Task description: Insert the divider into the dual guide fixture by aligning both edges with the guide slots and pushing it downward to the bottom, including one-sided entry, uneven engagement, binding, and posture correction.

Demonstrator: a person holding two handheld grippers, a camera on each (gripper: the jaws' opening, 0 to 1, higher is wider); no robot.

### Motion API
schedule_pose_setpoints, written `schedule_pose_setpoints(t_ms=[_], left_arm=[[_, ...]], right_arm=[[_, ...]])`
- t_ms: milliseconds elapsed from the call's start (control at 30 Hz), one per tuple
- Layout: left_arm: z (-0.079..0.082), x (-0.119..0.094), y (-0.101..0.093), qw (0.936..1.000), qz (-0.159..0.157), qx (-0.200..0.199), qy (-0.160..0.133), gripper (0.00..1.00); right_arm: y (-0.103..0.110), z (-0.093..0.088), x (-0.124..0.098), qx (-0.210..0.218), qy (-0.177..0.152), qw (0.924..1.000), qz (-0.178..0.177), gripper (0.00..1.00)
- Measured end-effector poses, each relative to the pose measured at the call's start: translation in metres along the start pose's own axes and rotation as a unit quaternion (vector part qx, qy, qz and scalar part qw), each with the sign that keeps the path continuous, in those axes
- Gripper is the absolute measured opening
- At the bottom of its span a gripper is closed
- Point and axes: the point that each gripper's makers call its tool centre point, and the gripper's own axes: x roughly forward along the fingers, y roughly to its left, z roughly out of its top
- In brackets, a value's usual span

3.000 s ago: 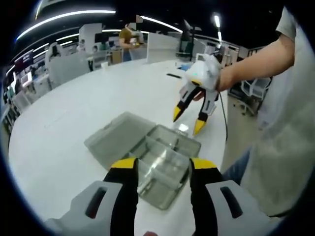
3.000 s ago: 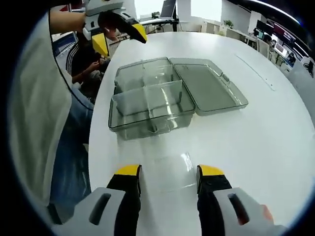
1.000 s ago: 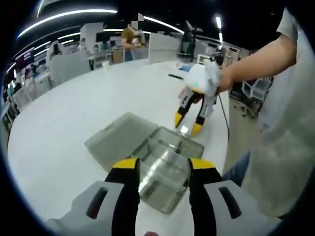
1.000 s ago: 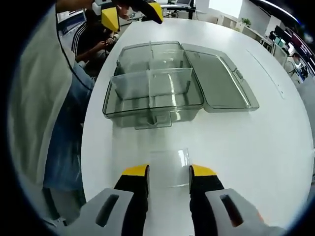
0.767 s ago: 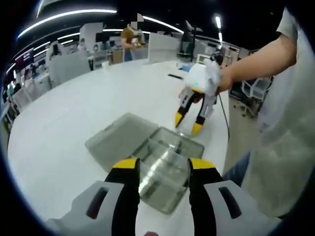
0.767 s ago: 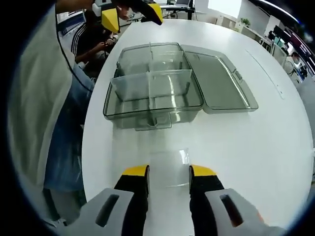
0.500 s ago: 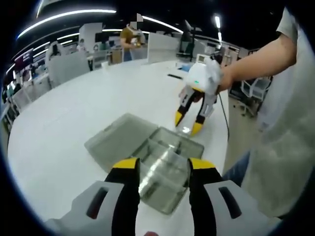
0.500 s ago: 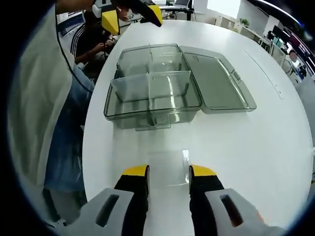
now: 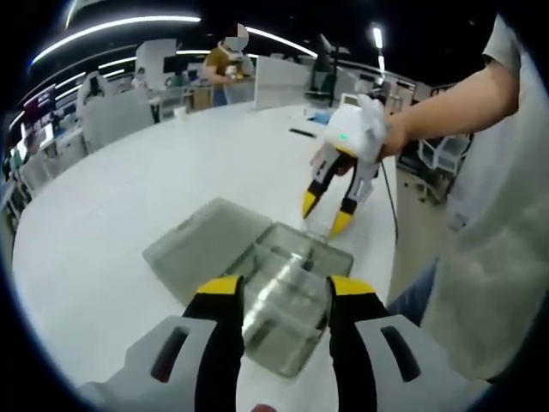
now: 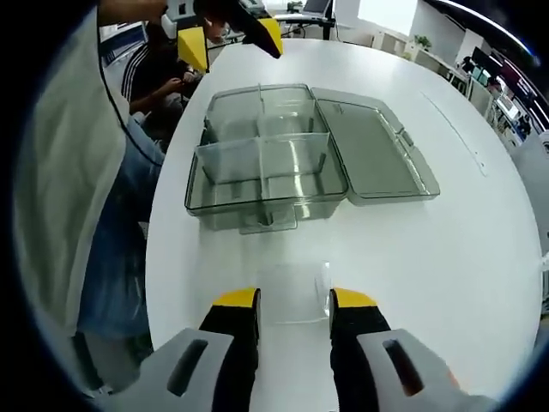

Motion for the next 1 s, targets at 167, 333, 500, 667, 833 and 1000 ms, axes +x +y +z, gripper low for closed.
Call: schedule_pose_setpoints(t_ms=[167,333,500,667,833,1000], left_arm=[[0.005,0.007,-0.004,1.0000,-0.007,0.001,0.003,0.36],[0.010,0.015,-0.004,0.9999,-0.013,-0.007,0.006,0.35],[0.017,0.023,-0.007,0.9996,-0.020,-0.021,0.006,0.33],[0.021,0.029,-0.010,0.9989,-0.024,-0.040,0.006,0.30],[0.021,0.034,-0.015,0.9976,-0.031,-0.061,0.011,0.29],[0.021,0.039,-0.019,0.9947,-0.039,-0.094,0.016,0.28]], right_arm=[[-0.001,0.005,-0.005,-0.007,-0.003,0.9999,-0.007,0.27],[-0.002,0.016,-0.013,-0.013,-0.012,0.9997,-0.015,0.27],[-0.002,0.024,-0.021,-0.022,-0.019,0.9993,-0.023,0.27],[0.000,0.032,-0.026,-0.032,-0.023,0.9988,-0.030,0.27],[0.003,0.040,-0.031,-0.037,-0.029,0.9983,-0.034,0.27],[0.005,0.050,-0.036,-0.044,-0.039,0.9975,-0.039,0.27]])
